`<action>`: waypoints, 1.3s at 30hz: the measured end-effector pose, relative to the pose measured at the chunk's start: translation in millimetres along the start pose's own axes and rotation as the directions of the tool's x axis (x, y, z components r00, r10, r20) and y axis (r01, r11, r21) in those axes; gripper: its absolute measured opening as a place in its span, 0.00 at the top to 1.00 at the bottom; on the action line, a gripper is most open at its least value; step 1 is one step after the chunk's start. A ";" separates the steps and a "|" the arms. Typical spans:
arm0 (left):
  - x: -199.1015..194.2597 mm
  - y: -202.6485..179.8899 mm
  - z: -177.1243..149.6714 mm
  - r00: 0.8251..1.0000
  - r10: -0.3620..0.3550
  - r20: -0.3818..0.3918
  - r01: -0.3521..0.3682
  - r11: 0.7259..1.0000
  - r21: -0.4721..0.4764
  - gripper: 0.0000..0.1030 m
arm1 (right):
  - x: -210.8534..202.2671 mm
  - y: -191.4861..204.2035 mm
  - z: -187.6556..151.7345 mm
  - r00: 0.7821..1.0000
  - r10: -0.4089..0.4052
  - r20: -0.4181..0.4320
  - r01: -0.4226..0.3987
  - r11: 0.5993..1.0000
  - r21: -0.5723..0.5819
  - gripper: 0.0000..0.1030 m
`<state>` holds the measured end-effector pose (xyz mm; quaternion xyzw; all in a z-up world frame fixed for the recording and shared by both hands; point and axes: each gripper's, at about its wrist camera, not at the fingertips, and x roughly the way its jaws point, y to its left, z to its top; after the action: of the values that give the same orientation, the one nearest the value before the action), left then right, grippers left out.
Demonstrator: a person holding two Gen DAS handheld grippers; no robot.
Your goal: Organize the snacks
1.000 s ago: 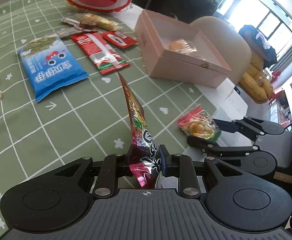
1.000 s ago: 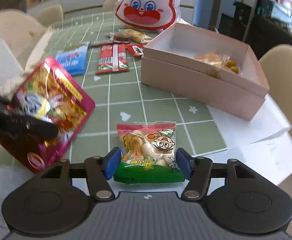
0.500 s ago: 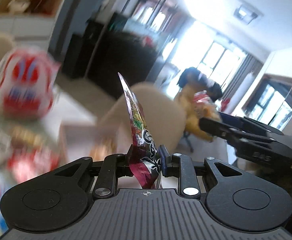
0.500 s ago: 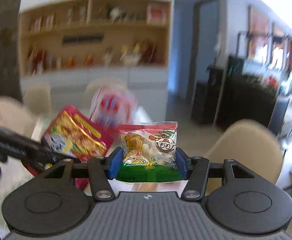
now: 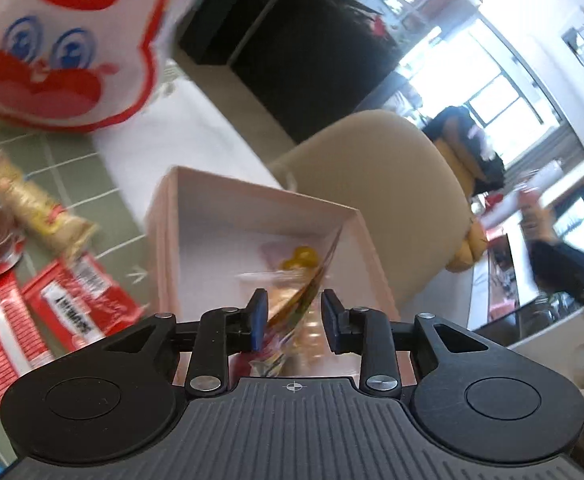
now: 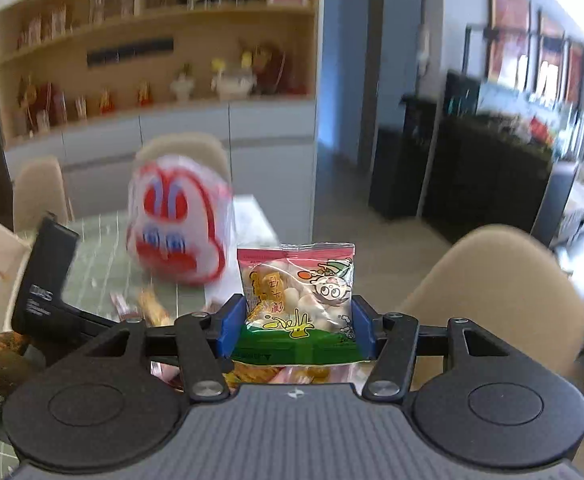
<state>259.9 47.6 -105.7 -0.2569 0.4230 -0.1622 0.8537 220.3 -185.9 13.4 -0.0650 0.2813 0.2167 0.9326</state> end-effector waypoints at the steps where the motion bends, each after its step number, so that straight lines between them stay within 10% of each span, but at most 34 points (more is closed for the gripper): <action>1: -5.8 3.6 -1.8 1.000 0.002 0.015 -0.002 1.000 -0.005 0.68 | 12.7 2.2 -1.9 1.000 0.007 -0.022 -0.007 1.000 0.003 0.46; 10: -68.8 18.9 -35.3 0.989 0.103 0.104 -0.110 0.992 0.067 0.68 | 97.9 26.3 -23.3 0.981 0.046 -0.187 -0.041 0.999 0.032 0.43; 22: -115.4 60.4 -92.4 0.977 0.195 0.085 -0.191 0.980 -0.056 0.68 | 111.7 69.9 -39.1 0.942 0.164 -0.293 -0.160 0.986 0.038 0.34; 29: -118.0 61.7 -107.5 0.975 0.216 0.058 -0.214 0.976 -0.049 0.68 | 133.9 93.3 -74.8 0.930 -0.096 -0.356 0.039 0.985 -0.166 0.36; 33: -121.5 65.2 -111.5 0.968 0.242 0.064 -0.238 0.970 -0.058 0.68 | 131.8 77.2 -80.8 0.927 -0.076 -0.367 0.049 0.995 -0.083 0.37; 39: -147.2 87.7 -106.1 0.897 0.412 0.162 -0.390 0.909 -0.148 0.68 | 101.2 100.4 -51.0 0.972 0.035 -0.234 -0.059 0.994 -0.096 0.37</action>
<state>92.8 159.9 -116.4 -0.2258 0.3921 0.0665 0.8893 226.4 -70.9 -84.9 -0.1308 0.3783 0.2436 0.8834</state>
